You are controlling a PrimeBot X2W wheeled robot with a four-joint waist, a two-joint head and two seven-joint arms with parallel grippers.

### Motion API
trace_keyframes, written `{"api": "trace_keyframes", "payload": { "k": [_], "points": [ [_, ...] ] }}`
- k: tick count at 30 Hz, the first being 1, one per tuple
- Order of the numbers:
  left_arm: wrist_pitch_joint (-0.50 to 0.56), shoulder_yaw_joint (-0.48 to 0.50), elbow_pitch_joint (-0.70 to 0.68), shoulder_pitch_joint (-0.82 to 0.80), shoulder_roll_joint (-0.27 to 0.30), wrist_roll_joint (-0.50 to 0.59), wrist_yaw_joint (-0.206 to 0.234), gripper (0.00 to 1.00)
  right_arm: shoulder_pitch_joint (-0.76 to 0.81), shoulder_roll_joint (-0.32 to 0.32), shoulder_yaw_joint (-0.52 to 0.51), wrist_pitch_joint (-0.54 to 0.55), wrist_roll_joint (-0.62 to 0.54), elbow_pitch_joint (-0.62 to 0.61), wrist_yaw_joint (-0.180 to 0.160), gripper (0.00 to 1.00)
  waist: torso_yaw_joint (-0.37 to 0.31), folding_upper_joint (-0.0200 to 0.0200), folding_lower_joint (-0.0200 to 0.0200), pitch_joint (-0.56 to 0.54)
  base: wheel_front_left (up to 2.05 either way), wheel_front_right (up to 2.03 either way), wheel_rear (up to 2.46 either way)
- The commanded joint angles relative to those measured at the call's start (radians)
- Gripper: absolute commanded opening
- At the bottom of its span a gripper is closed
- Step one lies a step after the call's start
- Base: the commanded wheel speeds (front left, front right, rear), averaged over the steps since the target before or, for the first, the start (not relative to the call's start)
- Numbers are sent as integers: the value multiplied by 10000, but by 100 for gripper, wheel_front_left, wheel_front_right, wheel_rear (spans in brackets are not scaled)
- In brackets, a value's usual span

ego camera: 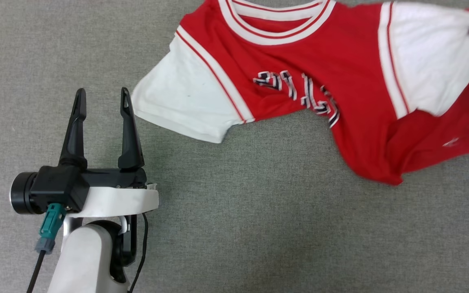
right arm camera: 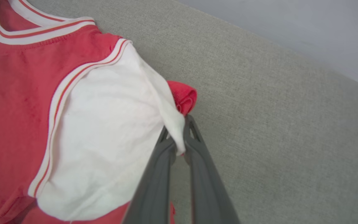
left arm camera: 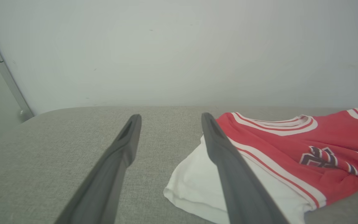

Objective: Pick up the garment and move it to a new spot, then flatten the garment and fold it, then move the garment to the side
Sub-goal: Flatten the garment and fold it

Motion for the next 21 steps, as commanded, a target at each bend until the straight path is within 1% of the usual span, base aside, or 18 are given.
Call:
{"api": "trace_keyframes", "payload": {
  "k": [1, 4, 8, 9, 13, 16, 17, 18, 19, 21],
  "points": [
    [-25, 121, 17, 94, -112, 103, -133, 100, -166, -194, -119, -208, 50, 34, -11, 0, 14, 0, 0, 0, 0, 0, 0],
    [-25, 245, 31, 95, -258, 203, -356, 100, -303, -345, -308, -393, -151, 429, -10, 0, 74, 0, 0, 135, 0, 0, 0],
    [-25, 353, 100, -64, -435, 305, -605, 100, -303, -215, -286, -627, -900, 1590, -10, 0, 203, 0, 0, 429, 0, 0, 0],
    [-25, 353, 100, -64, -435, 305, -605, 100, -303, -215, -286, -627, -900, 1590, -10, 0, 203, 0, 0, 429, 0, 0, 0],
    [-25, 438, 205, -187, -584, 388, -781, 100, -70, 225, -294, -723, -1545, 3173, -10, 0, 306, 0, 0, 615, 0, 0, 0],
    [-25, 484, 312, -230, -686, 455, -867, 100, 33, 658, -556, -1195, -1603, 3989, -16, 0, 347, 0, 0, 619, 0, 0, 0],
    [-25, 513, 346, -215, -700, 471, -892, 100, 7, 734, -624, -1430, -1660, 4113, -16, 10, 337, 0, 0, 578, 0, 0, 0],
    [-25, 547, 388, -184, -713, 475, -909, 100, -14, 755, -659, -1702, -1741, 4153, -15, 86, 322, 0, 0, 511, 0, 0, 0],
    [-25, 583, 431, -137, -725, 489, -936, 100, -46, 729, -718, -2002, -1762, 4148, -13, 100, 302, 0, 0, 424, 0, 0, 0],
    [-25, 657, 471, -15, -764, 527, -961, 100, -127, 543, -780, -2660, -1916, 3943, -7, 100, 239, 0, 0, 213, 0, 0, 0]
  ]
}}
